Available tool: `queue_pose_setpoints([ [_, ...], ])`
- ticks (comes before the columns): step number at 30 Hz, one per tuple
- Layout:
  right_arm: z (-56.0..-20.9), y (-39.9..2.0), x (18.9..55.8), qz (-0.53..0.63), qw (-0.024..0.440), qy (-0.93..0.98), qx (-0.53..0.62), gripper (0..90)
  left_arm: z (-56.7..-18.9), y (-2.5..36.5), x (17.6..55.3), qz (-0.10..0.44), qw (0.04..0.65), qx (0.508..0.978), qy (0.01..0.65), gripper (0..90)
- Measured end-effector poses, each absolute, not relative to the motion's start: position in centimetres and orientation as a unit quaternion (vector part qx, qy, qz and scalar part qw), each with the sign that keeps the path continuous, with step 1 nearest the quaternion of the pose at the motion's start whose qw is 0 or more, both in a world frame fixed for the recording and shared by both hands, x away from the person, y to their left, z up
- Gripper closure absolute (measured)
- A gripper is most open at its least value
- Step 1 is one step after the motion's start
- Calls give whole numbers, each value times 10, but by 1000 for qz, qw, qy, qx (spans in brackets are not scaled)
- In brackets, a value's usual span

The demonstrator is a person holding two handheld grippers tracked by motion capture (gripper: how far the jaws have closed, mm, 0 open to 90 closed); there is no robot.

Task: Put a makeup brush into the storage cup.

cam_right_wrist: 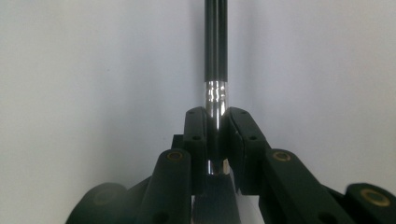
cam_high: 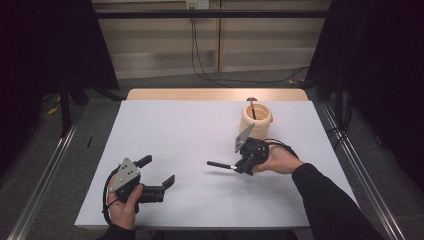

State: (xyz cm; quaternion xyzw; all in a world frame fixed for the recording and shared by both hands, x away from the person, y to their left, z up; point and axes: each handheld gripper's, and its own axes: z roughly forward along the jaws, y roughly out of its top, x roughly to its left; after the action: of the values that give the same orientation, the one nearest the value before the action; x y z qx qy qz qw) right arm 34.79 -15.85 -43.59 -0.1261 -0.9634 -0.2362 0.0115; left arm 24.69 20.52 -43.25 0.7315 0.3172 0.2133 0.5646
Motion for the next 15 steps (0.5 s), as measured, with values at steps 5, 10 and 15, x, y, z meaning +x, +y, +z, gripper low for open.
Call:
queue_pose_setpoints([
  [5, -437, -165, 344, -253, 15, -957, -143, 778, -433, 205, 247, 213, 563, 733, 315, 10],
  [10, -433, -167, 338, -280, 13, -949, -148, 778, -433, 204, 247, 213, 564, 733, 315, 14],
  [15, -430, -171, 330, -305, -6, -940, -151, 778, -433, 205, 247, 214, 563, 734, 315, 13],
])
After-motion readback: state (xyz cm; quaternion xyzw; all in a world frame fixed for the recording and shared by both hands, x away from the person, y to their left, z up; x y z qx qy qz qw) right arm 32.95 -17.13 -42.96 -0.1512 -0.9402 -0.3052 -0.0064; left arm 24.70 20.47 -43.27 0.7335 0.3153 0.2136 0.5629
